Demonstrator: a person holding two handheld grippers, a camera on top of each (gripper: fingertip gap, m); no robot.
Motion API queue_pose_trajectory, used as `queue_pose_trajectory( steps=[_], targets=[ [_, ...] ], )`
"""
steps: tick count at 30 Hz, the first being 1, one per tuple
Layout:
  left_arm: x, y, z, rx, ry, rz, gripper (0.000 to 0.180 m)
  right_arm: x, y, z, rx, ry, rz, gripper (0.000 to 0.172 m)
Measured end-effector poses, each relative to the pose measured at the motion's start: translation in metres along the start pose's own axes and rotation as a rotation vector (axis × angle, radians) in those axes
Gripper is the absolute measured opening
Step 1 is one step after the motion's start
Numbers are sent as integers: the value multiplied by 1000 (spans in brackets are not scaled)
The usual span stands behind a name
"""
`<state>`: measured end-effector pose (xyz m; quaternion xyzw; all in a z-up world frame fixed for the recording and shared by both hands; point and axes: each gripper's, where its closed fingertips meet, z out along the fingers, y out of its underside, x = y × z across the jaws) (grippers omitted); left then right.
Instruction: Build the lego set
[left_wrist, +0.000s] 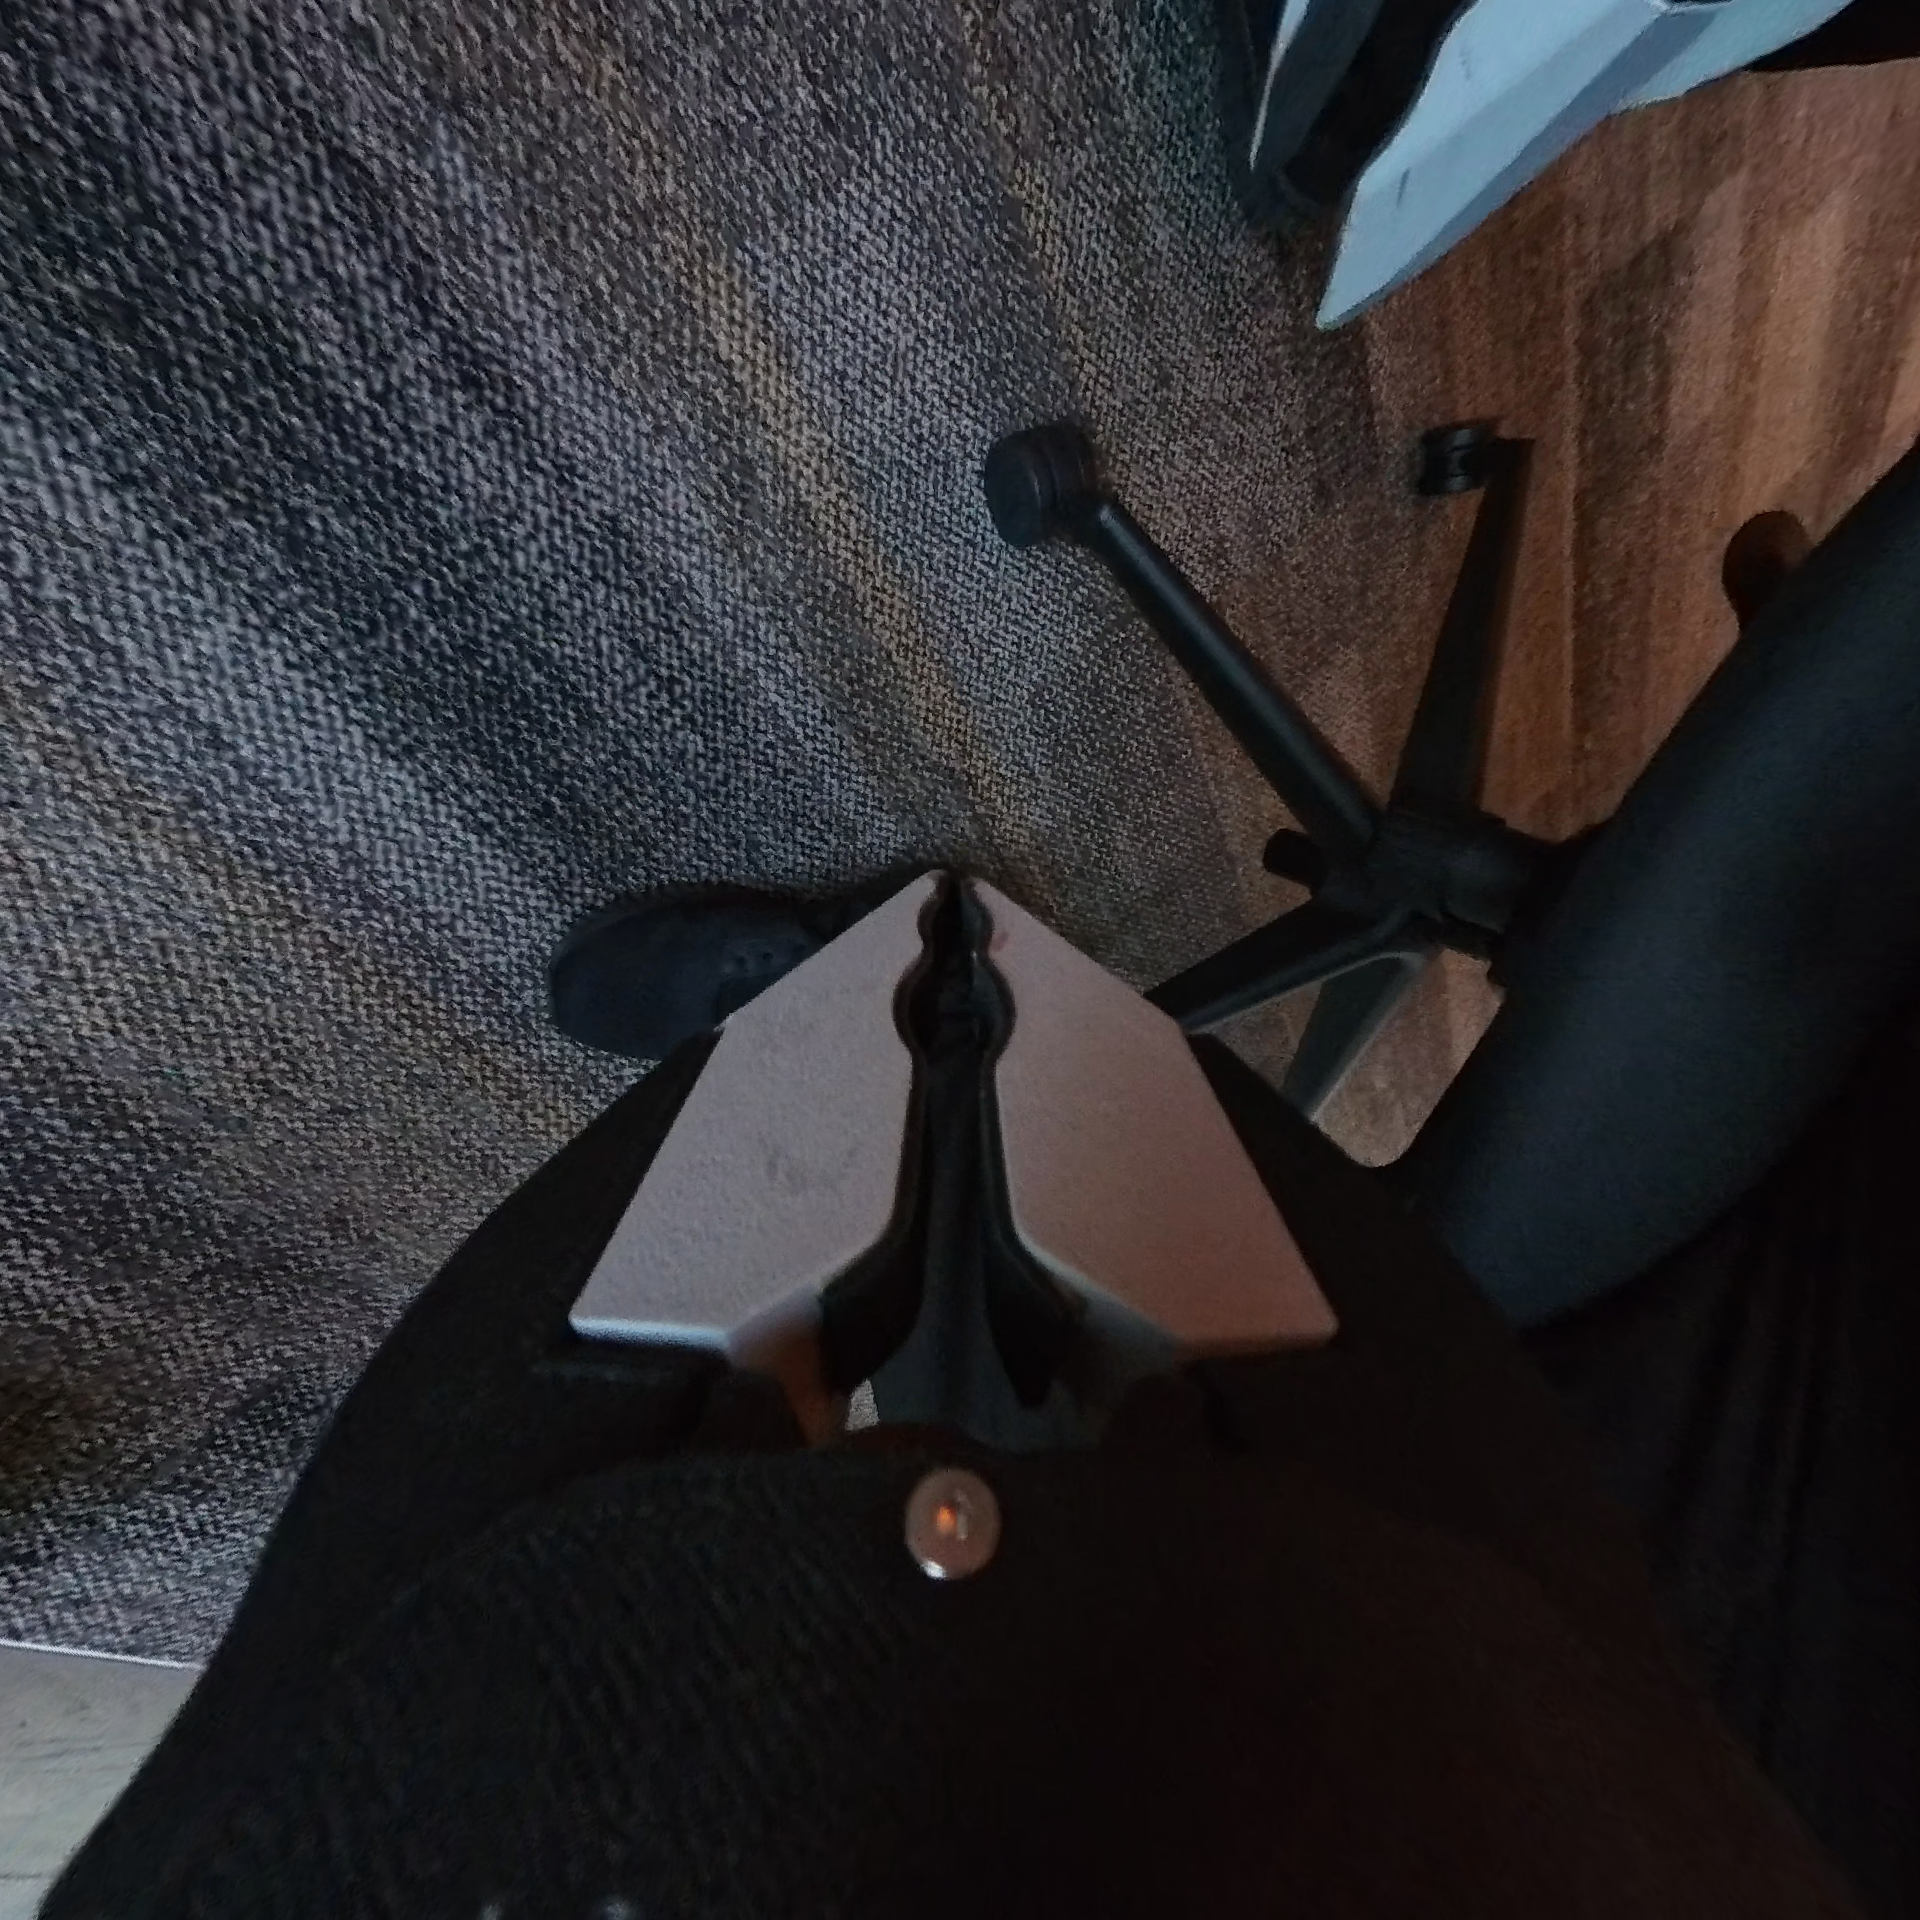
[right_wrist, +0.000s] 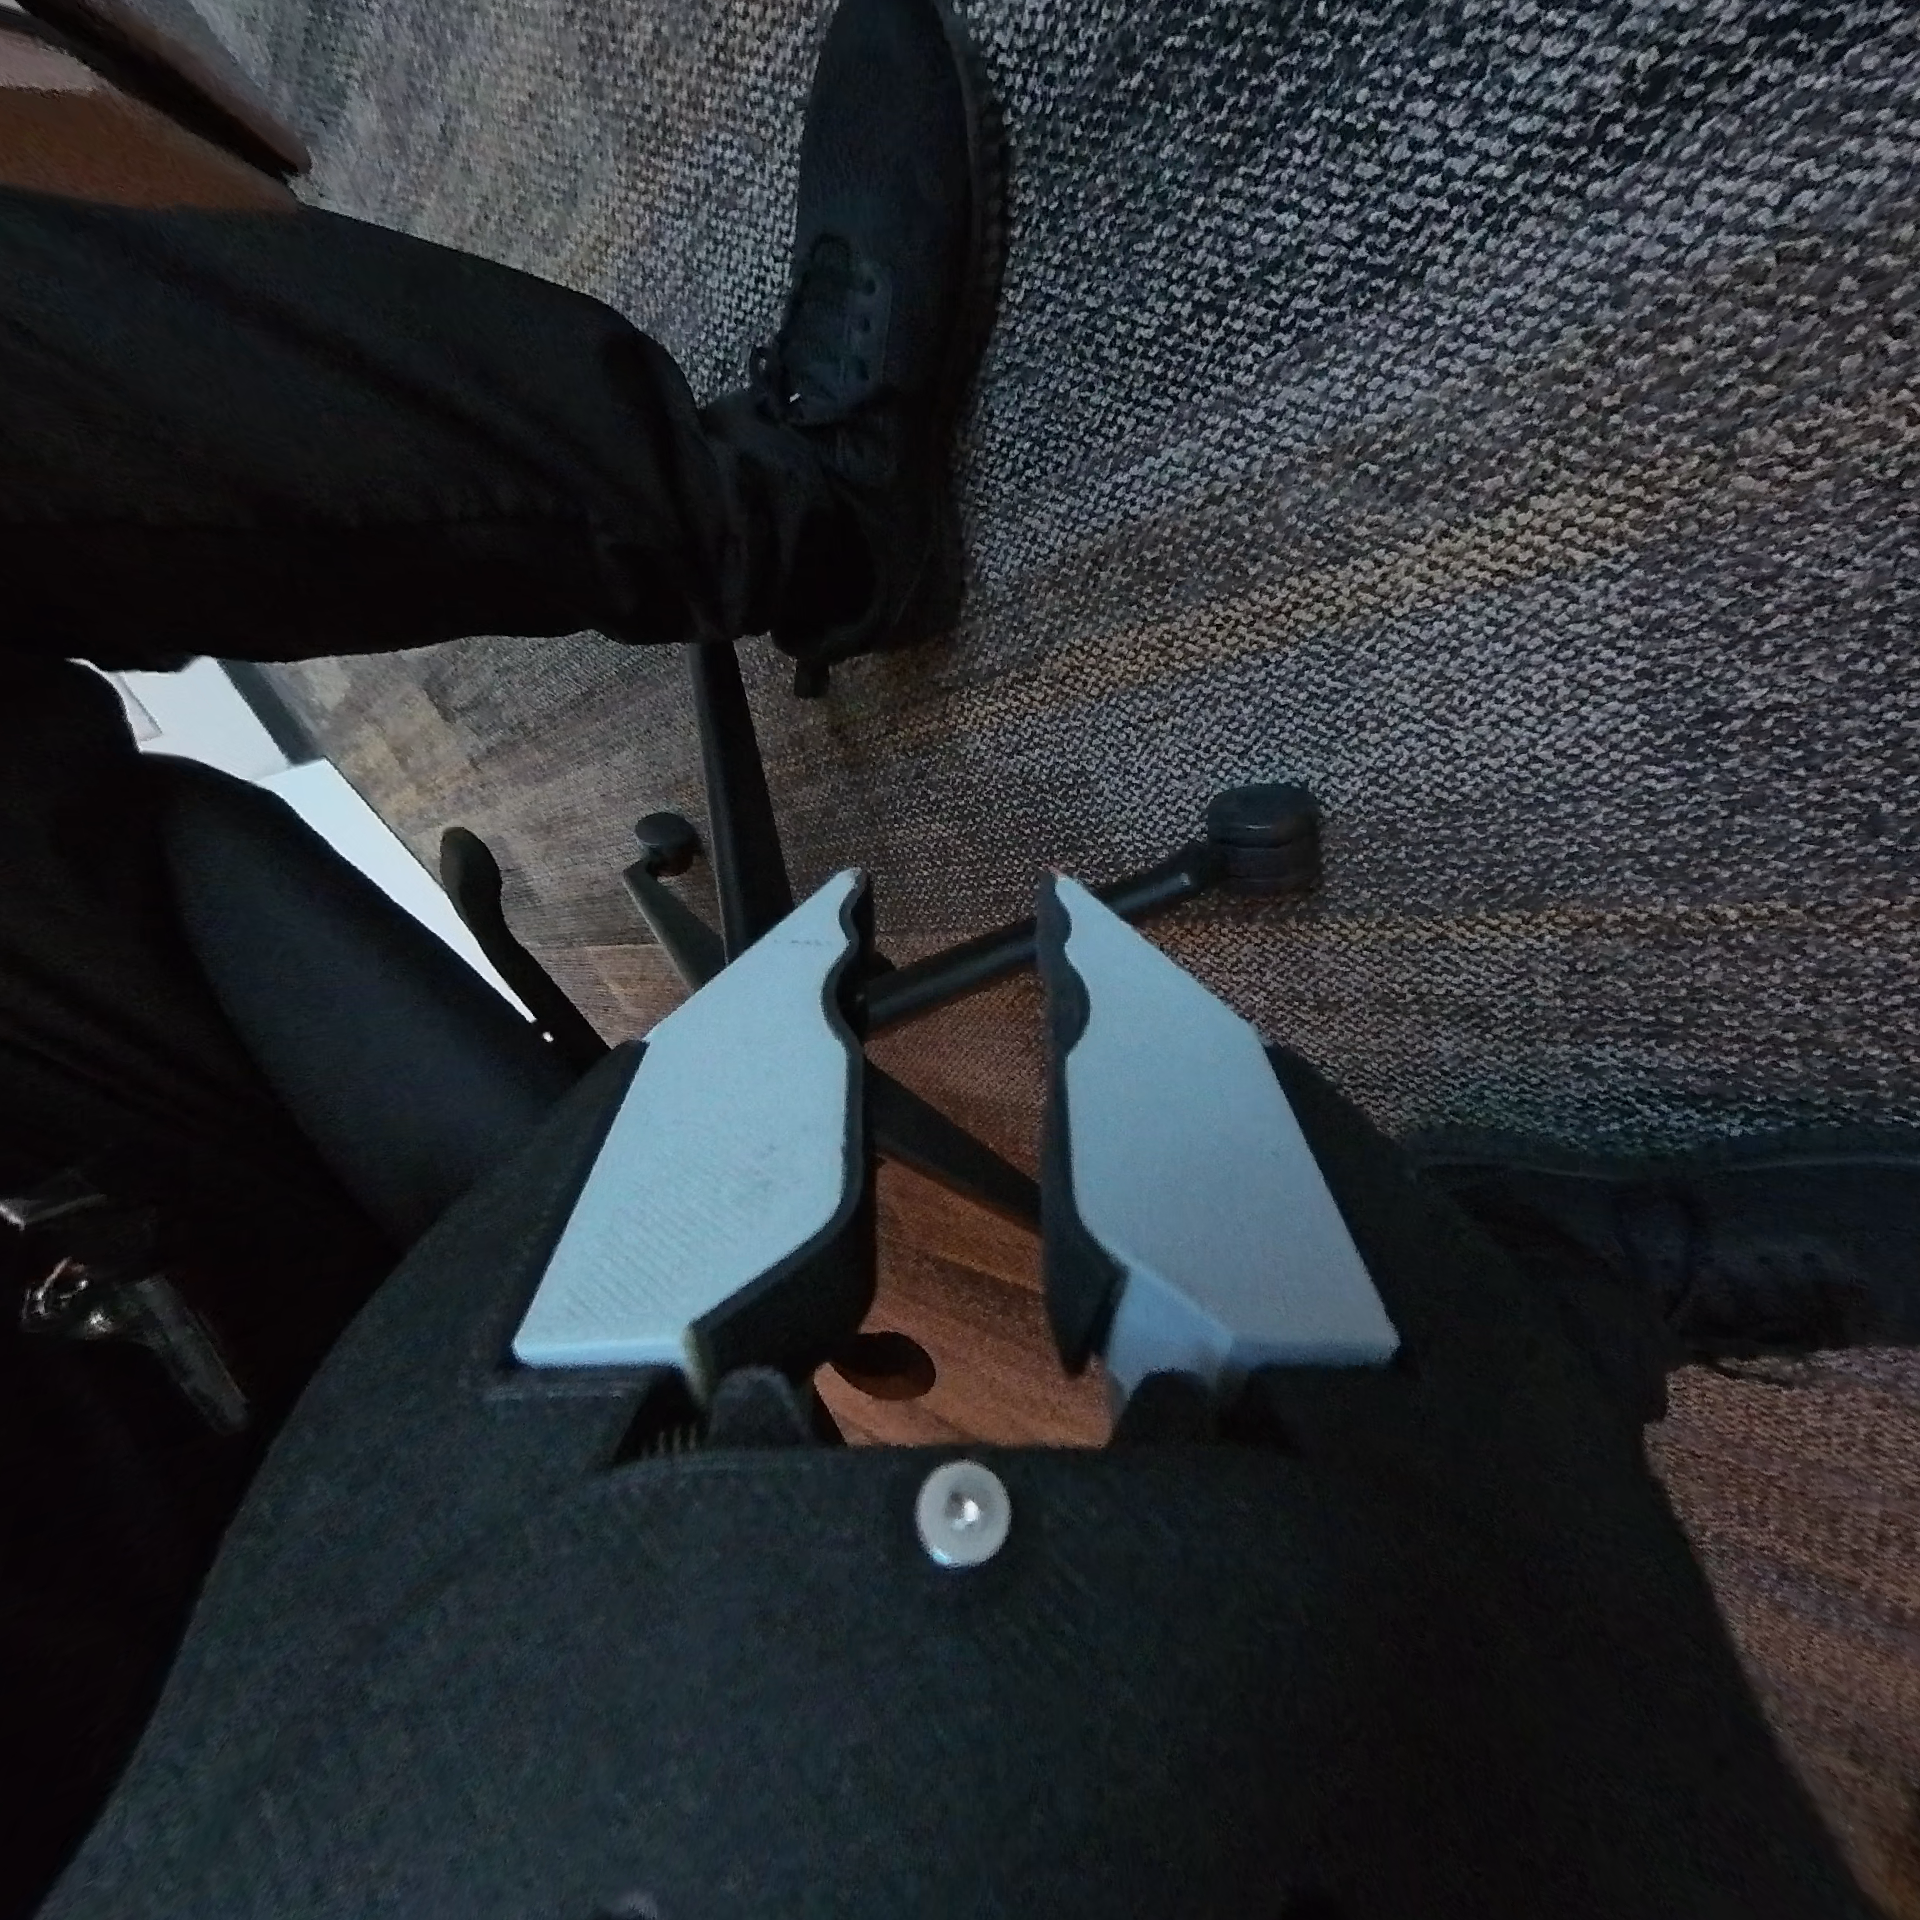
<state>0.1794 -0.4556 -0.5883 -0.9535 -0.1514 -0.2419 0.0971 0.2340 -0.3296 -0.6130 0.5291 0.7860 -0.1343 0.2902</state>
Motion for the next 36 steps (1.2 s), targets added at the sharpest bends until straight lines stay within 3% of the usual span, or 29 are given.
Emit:
queue_pose_trajectory(
  steps=[19,36],
  targets=[
    [-6,-11,-2,-35,4,53,0,3,-2,-2,14,-38,38,29],
    [-4,-17,-19,25,27,107,0,11,-4,23,-70,-17,62,29]
  ],
)
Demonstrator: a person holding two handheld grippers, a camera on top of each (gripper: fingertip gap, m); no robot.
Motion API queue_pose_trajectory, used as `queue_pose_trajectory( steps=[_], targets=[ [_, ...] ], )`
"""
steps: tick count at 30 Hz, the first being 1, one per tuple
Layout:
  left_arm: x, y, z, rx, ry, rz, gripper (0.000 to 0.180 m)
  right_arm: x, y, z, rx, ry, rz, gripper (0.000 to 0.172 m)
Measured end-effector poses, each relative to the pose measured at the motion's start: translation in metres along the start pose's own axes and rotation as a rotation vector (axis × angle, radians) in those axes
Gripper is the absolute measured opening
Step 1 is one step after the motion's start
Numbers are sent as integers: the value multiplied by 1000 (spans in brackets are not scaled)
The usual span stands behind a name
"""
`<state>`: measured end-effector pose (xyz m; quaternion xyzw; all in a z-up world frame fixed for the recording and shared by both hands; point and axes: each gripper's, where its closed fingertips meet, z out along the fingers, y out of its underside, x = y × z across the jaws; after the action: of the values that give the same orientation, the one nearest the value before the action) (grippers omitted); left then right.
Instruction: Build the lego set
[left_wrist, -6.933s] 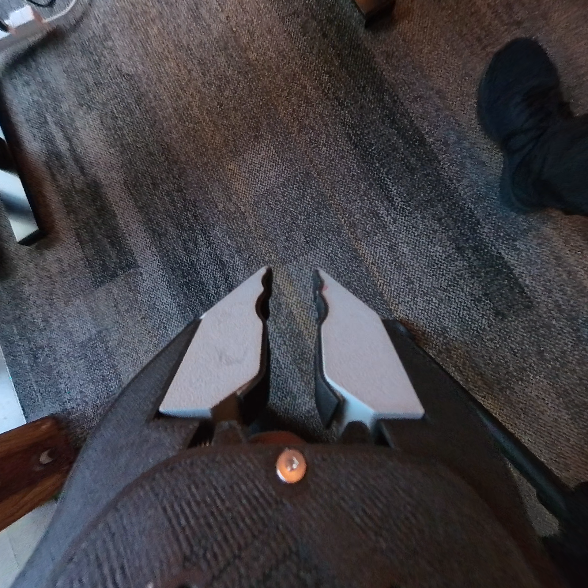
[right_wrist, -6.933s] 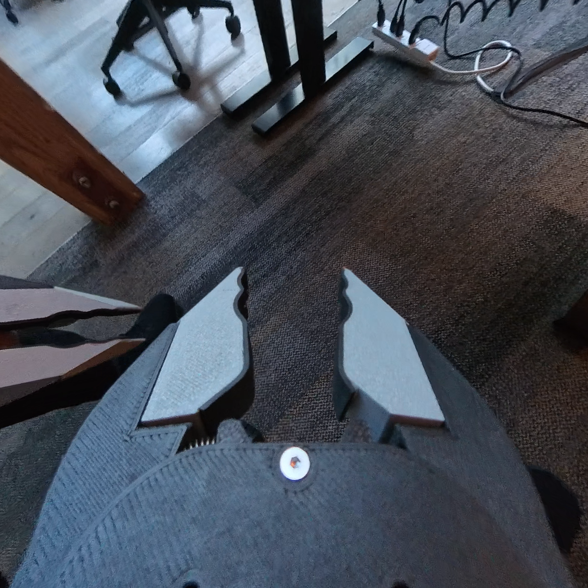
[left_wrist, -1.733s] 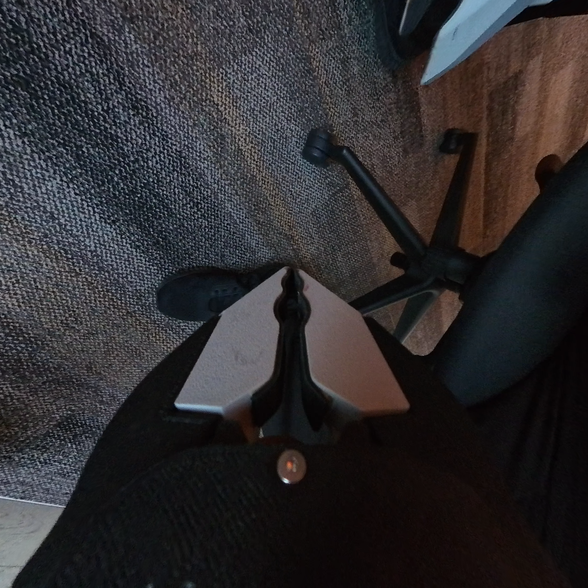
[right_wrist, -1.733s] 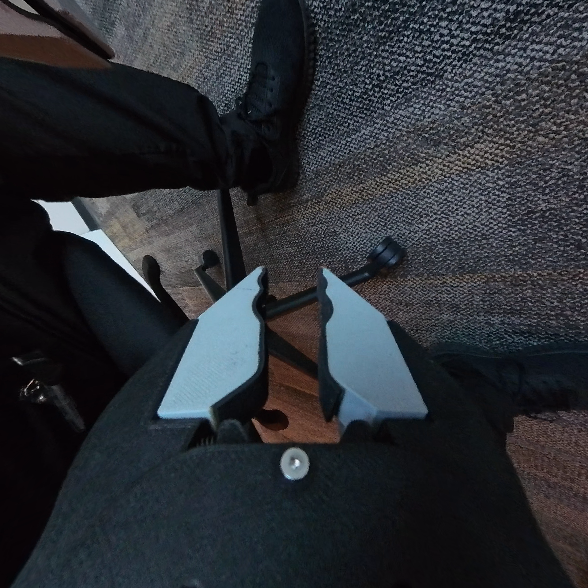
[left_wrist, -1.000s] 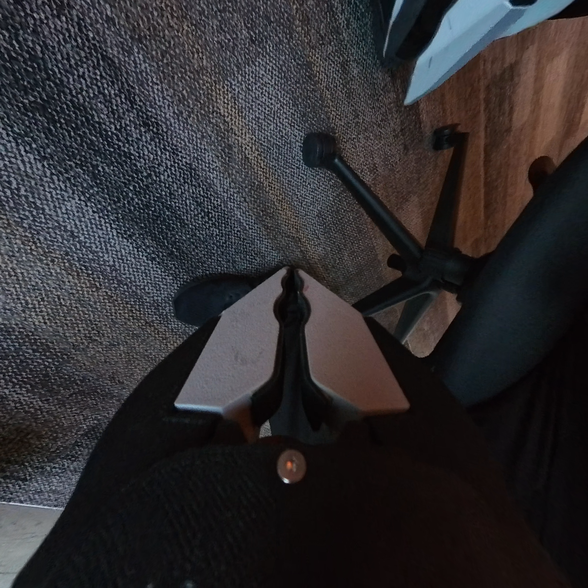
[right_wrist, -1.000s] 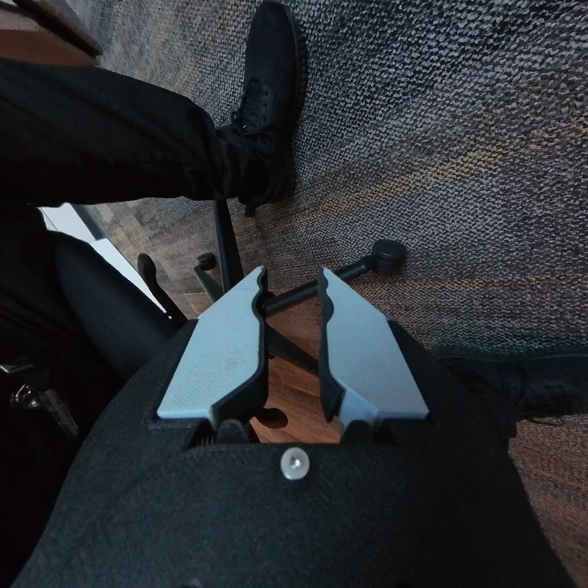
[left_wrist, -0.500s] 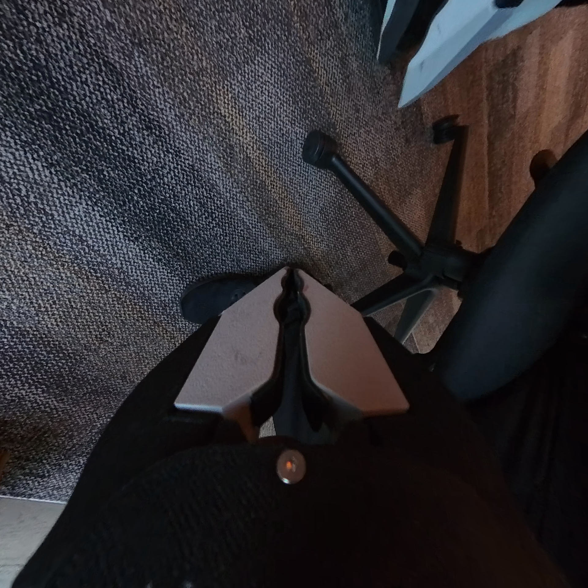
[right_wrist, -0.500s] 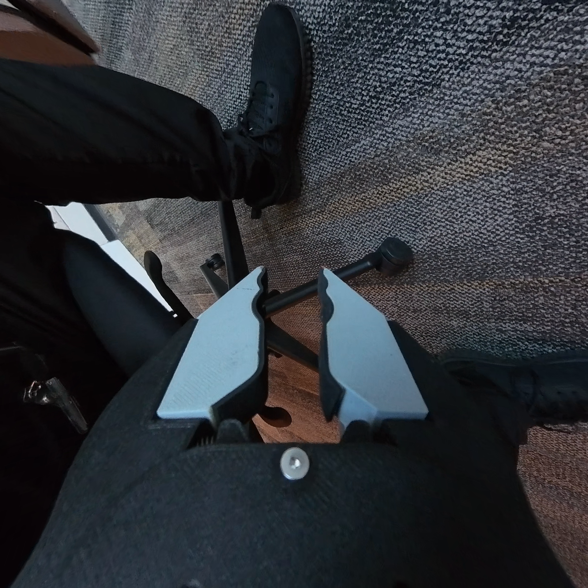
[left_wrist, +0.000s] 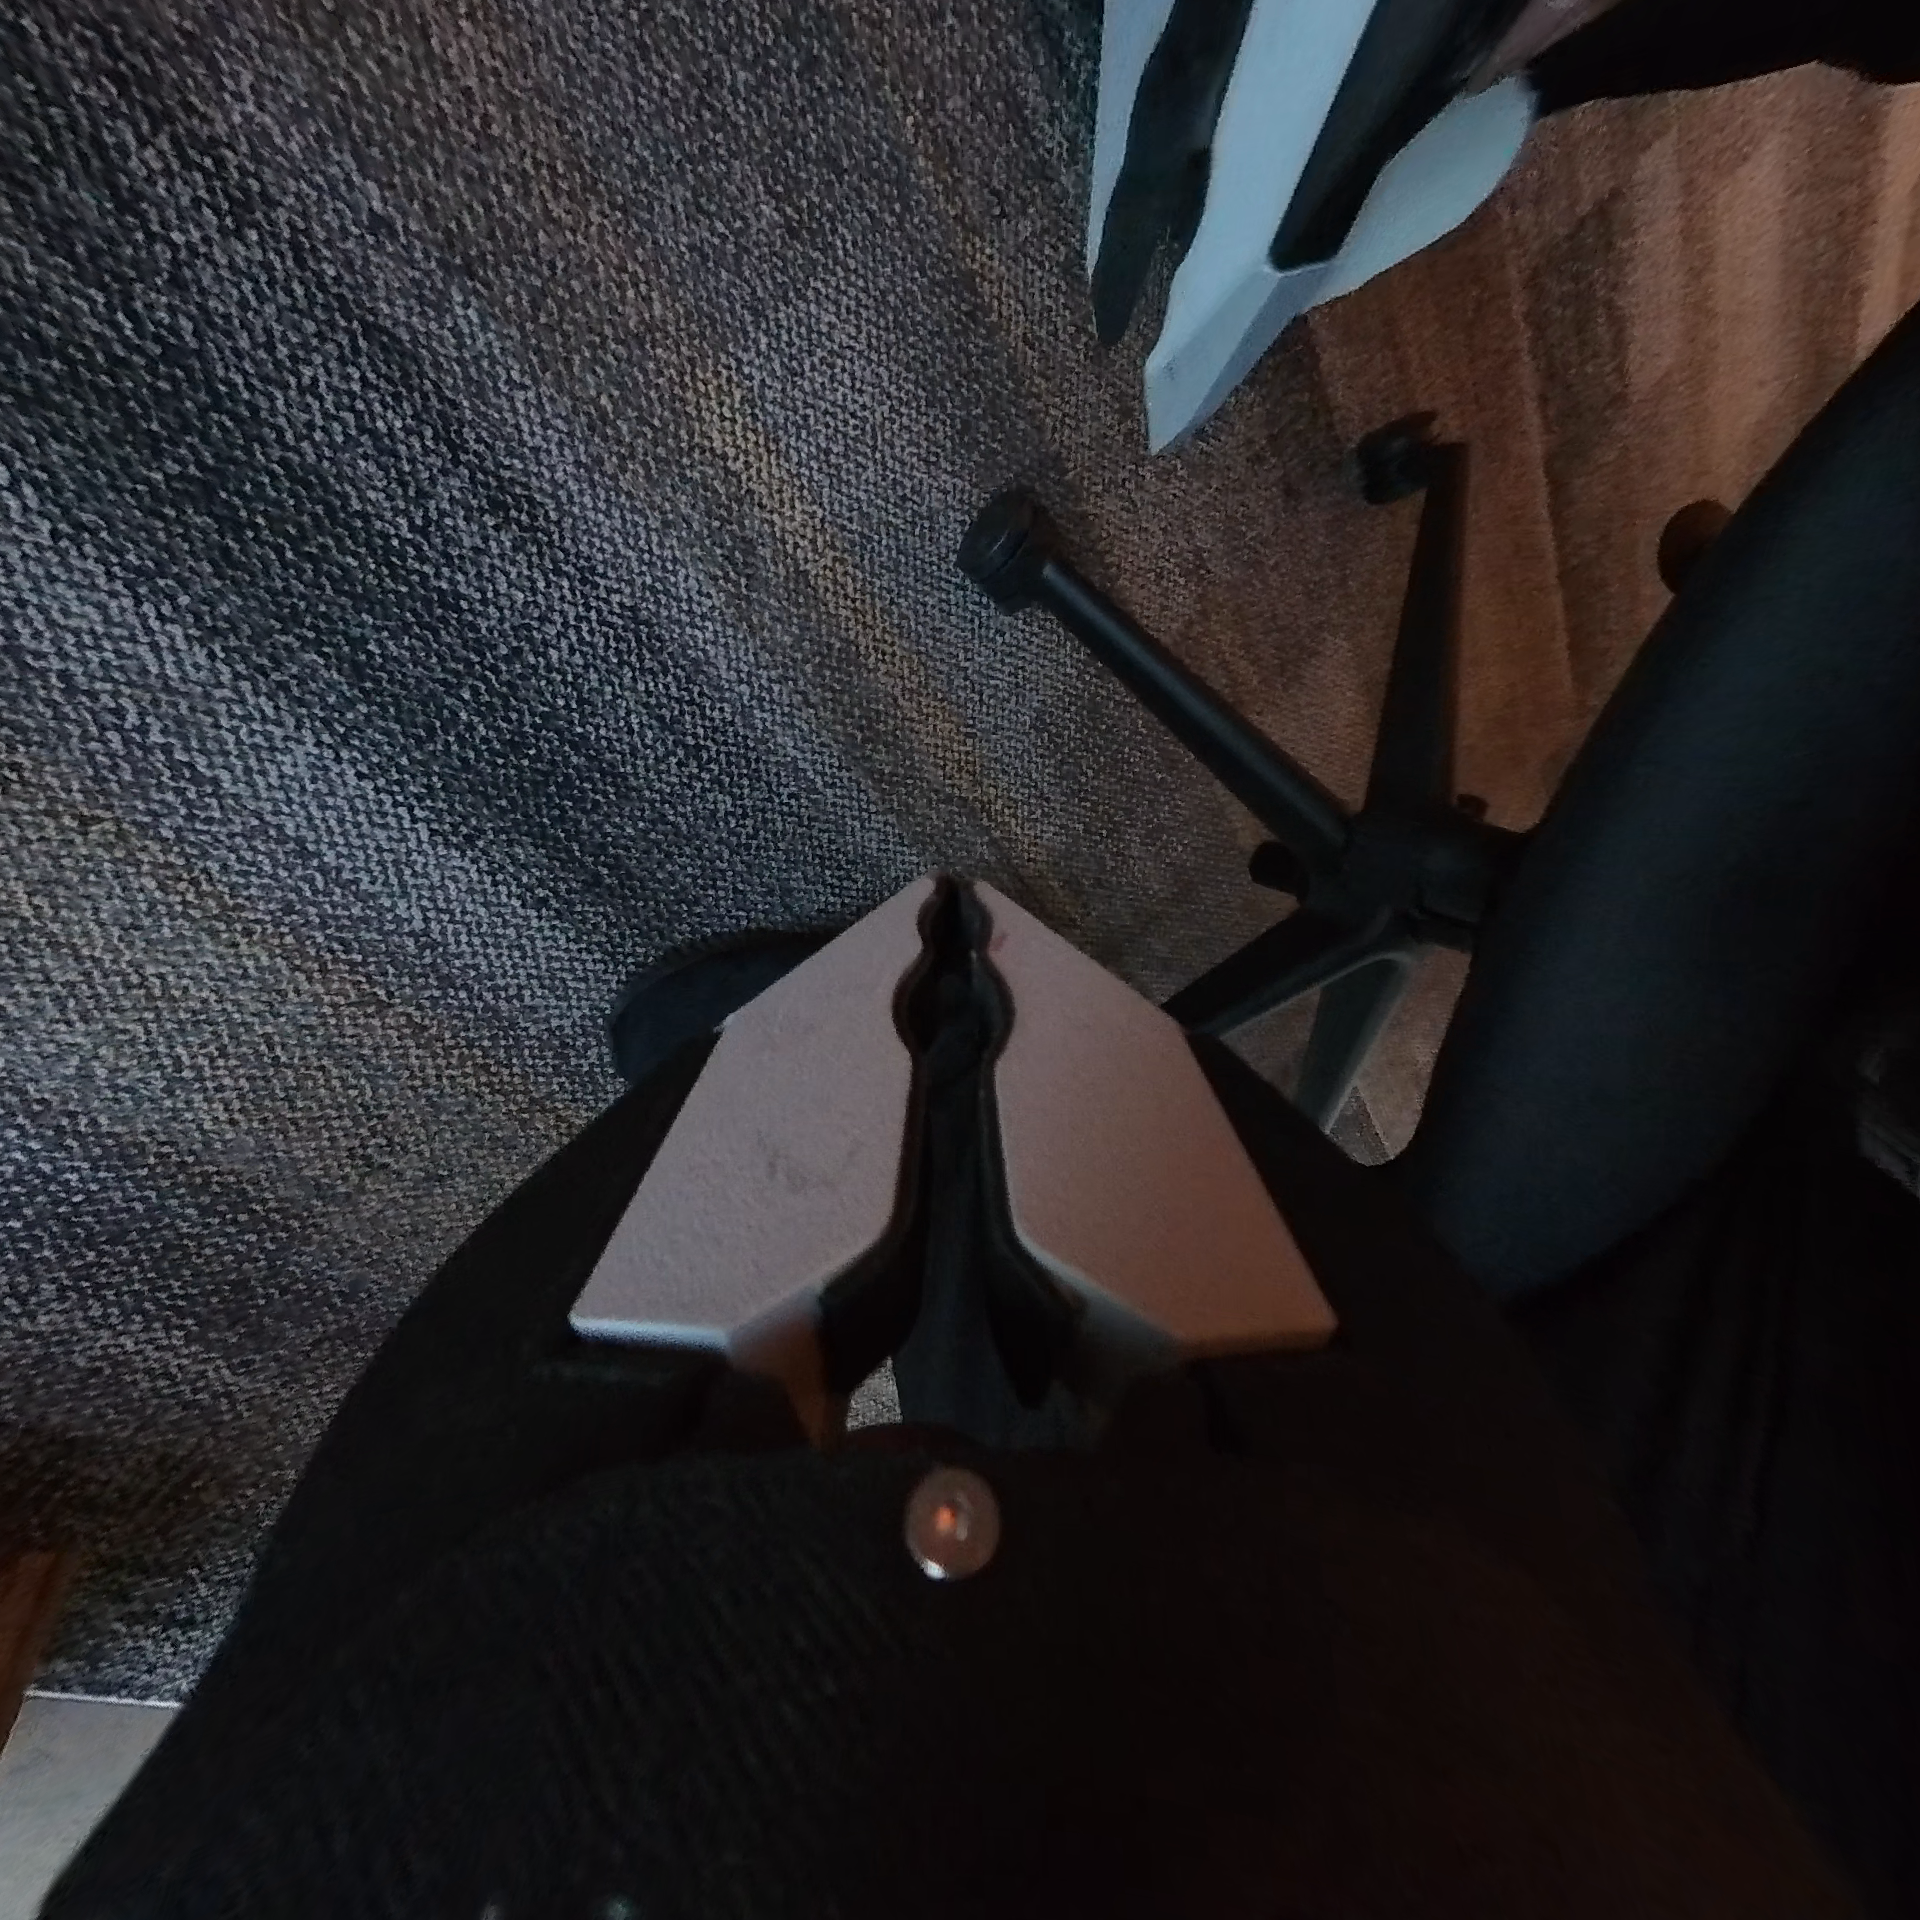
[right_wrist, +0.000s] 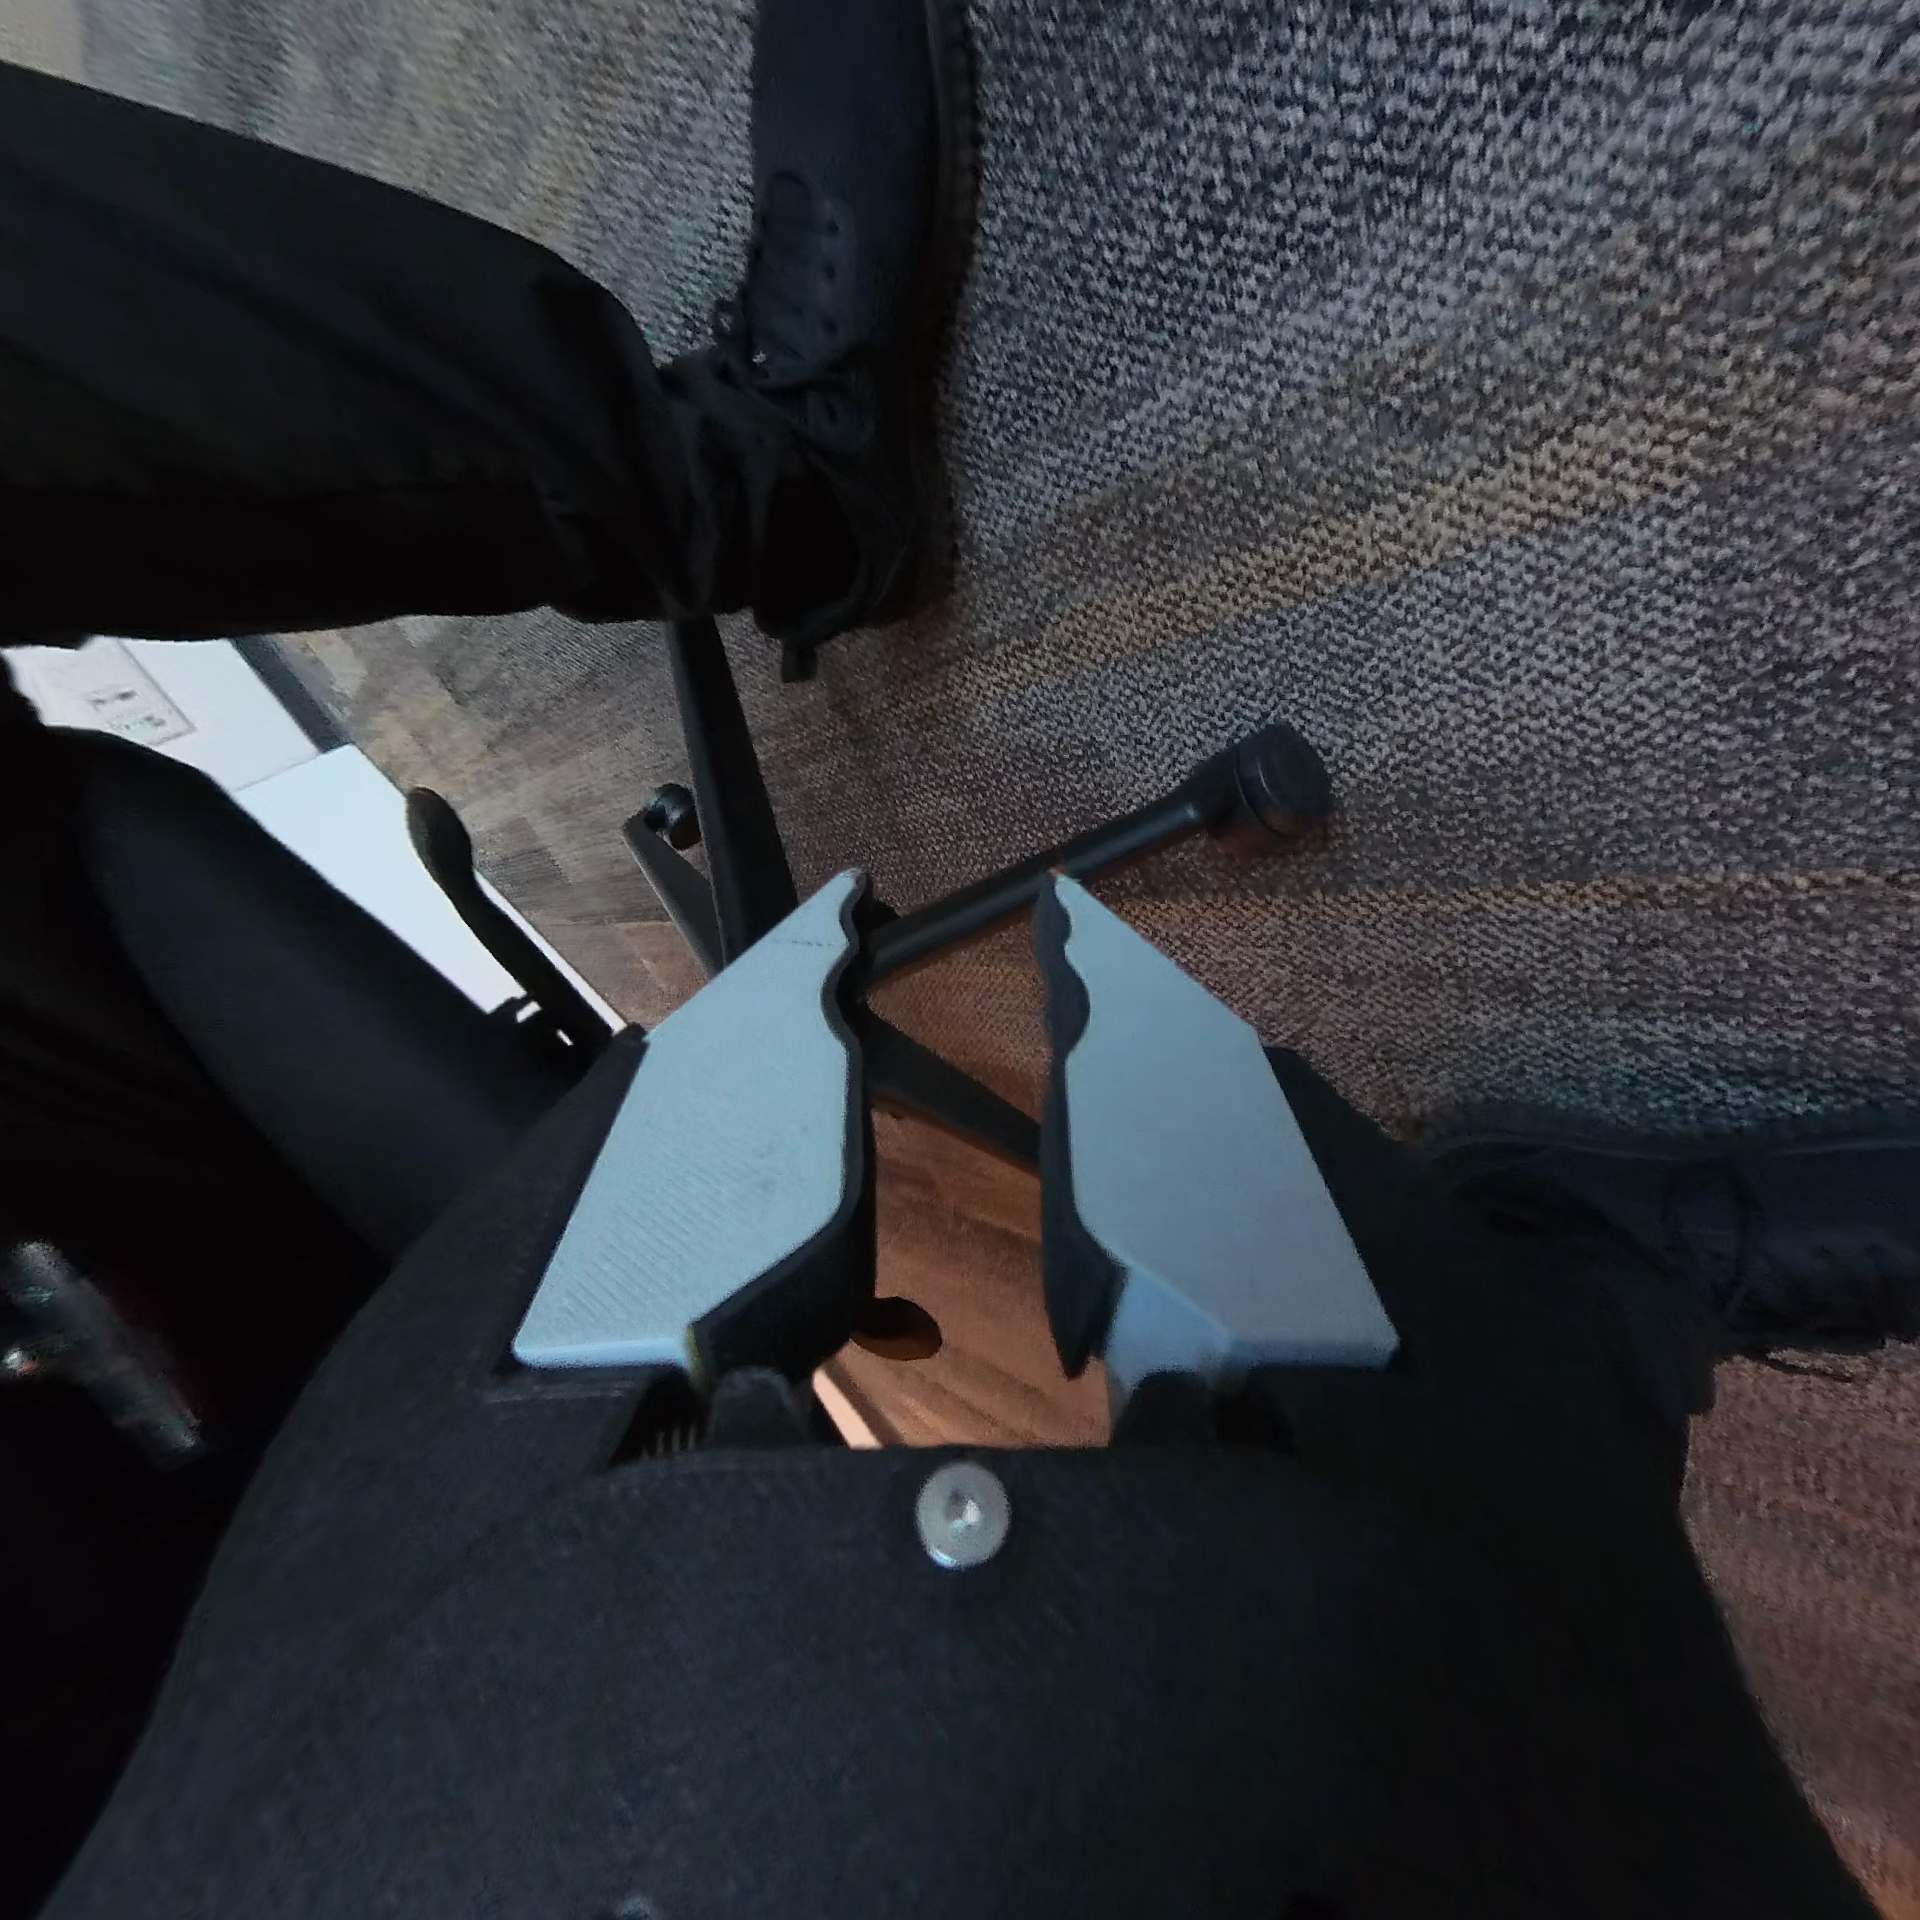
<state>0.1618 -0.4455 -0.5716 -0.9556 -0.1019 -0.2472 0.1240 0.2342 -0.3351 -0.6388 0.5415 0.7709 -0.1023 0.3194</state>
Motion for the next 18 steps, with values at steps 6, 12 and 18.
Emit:
queue_pose_trajectory(
  steps=[6,12,18],
  targets=[
    [-11,3,0,-21,10,7,0,5,-9,6,-17,22,5,28],
    [-36,-1,2,-84,-32,25,0,0,-25,-15,14,59,-19,27],
    [-60,-36,8,-153,-83,106,0,-7,-43,-52,159,129,-75,26]
  ],
)
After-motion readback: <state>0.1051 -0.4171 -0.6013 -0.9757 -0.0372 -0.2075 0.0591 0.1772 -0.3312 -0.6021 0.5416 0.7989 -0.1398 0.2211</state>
